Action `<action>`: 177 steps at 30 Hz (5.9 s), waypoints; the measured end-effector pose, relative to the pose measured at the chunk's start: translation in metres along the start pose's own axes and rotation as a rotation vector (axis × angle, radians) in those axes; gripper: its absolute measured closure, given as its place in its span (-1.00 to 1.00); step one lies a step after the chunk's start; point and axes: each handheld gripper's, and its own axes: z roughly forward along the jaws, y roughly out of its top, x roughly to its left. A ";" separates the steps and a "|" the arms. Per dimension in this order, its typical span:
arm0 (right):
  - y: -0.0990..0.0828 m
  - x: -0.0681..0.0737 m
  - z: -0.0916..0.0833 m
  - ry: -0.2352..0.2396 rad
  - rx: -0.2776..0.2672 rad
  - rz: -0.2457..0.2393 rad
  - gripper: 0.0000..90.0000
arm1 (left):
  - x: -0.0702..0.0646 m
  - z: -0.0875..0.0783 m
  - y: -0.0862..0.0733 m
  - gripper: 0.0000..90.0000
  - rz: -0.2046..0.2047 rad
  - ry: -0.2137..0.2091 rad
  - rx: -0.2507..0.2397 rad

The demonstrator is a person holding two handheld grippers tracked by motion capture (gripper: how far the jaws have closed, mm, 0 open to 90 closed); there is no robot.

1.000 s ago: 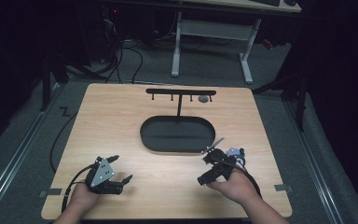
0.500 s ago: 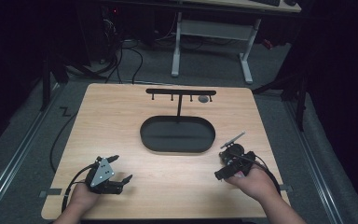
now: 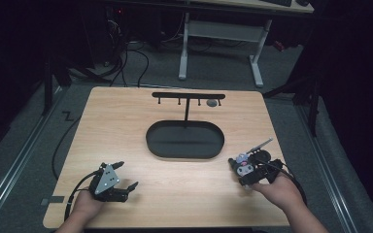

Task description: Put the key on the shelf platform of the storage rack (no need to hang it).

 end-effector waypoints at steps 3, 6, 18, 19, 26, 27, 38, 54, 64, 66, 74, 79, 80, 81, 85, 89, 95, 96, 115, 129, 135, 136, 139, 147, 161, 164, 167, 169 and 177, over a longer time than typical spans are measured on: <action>-0.003 -0.002 0.004 0.003 0.004 0.010 -1.00 | 0.000 0.000 0.000 -0.66 0.001 -0.001 0.000; -0.006 -0.004 0.008 0.013 0.008 0.021 -1.00 | 0.000 0.000 0.000 -0.66 0.002 -0.001 0.000; -0.005 -0.007 0.025 0.027 0.033 0.055 -1.00 | 0.000 0.000 0.000 -0.66 -0.002 0.001 -0.002; -0.005 -0.007 0.025 0.027 0.033 0.055 -1.00 | 0.000 0.000 0.000 -0.66 -0.001 0.001 -0.002; -0.006 -0.006 0.033 0.032 0.028 0.069 -0.86 | 0.000 0.000 0.000 -0.66 0.001 -0.001 0.000; -0.007 -0.006 0.033 0.030 0.033 0.076 -0.84 | 0.000 0.000 0.000 -0.66 0.001 -0.001 0.000; -0.016 -0.008 0.038 0.044 0.022 0.088 -0.49 | 0.000 0.000 0.000 -0.66 0.000 0.001 -0.002; -0.013 -0.003 0.038 0.035 0.027 0.075 0.01 | 0.000 0.000 0.000 -0.66 -0.003 -0.001 -0.001; -0.007 0.000 0.030 0.027 -0.004 0.063 0.03 | 0.001 -0.001 -0.001 -0.66 -0.012 0.001 -0.009; -0.005 0.001 0.028 0.031 -0.019 0.059 0.03 | 0.001 -0.001 -0.001 -0.66 -0.013 0.001 -0.010; 0.004 0.004 0.014 0.022 -0.026 0.041 0.03 | 0.001 -0.001 -0.001 -0.66 -0.008 0.000 -0.008; 0.010 0.005 0.007 0.015 -0.039 0.035 0.04 | 0.001 -0.001 -0.001 -0.66 -0.005 -0.002 -0.008; 0.012 0.005 0.006 0.018 -0.036 0.033 0.04 | 0.001 -0.001 -0.001 -0.66 -0.006 -0.002 -0.008; 0.013 0.006 0.005 0.014 -0.034 0.029 0.04 | 0.001 -0.001 -0.001 -0.66 -0.006 -0.003 -0.008; 0.018 0.008 0.002 0.016 -0.039 0.029 0.04 | 0.001 -0.001 -0.001 -0.66 -0.005 -0.004 -0.009; 0.024 0.010 -0.001 0.024 -0.051 0.026 0.04 | 0.001 -0.001 0.000 -0.66 -0.004 -0.004 -0.009; 0.034 0.014 -0.004 0.040 -0.066 0.023 0.04 | 0.001 0.000 0.000 -0.66 -0.003 -0.006 -0.007; 0.036 0.015 -0.005 0.038 -0.062 0.019 0.04 | 0.001 0.000 0.000 -0.66 -0.004 -0.007 -0.007; 0.066 0.029 0.000 0.073 -0.091 -0.003 0.04 | 0.001 0.000 0.000 -0.66 -0.002 -0.011 -0.007; 0.093 0.045 0.012 0.095 -0.099 -0.031 0.04 | 0.001 0.000 0.000 -0.66 -0.002 -0.016 -0.009; 0.106 0.050 0.019 0.104 -0.116 -0.041 0.04 | 0.001 0.000 0.000 -0.66 0.001 -0.019 -0.006; 0.108 0.052 0.019 0.103 -0.113 -0.041 0.04 | 0.001 0.000 0.000 -0.66 0.001 -0.019 -0.006; 0.115 0.054 0.022 0.107 -0.118 -0.047 0.04 | 0.001 0.000 0.000 -0.66 0.002 -0.020 -0.005; 0.134 0.058 0.032 0.124 -0.133 -0.035 0.04 | 0.001 0.000 0.000 -0.66 0.003 -0.020 -0.005; 0.159 0.067 0.041 0.127 -0.138 -0.030 0.04 | 0.001 0.000 0.000 -0.66 0.005 -0.025 -0.003; 0.161 0.065 0.043 0.123 -0.143 -0.027 0.04 | 0.001 0.000 0.000 -0.66 0.006 -0.025 -0.004; 0.162 0.063 0.049 0.123 -0.139 -0.026 0.04 | 0.001 0.000 0.000 -0.66 0.003 -0.026 -0.007; 0.162 0.063 0.052 0.119 -0.121 -0.026 0.03 | 0.001 0.000 0.000 -0.66 0.001 -0.027 -0.007; 0.157 0.067 0.055 0.131 -0.087 -0.025 0.03 | 0.002 0.001 0.000 -0.66 -0.003 -0.034 -0.008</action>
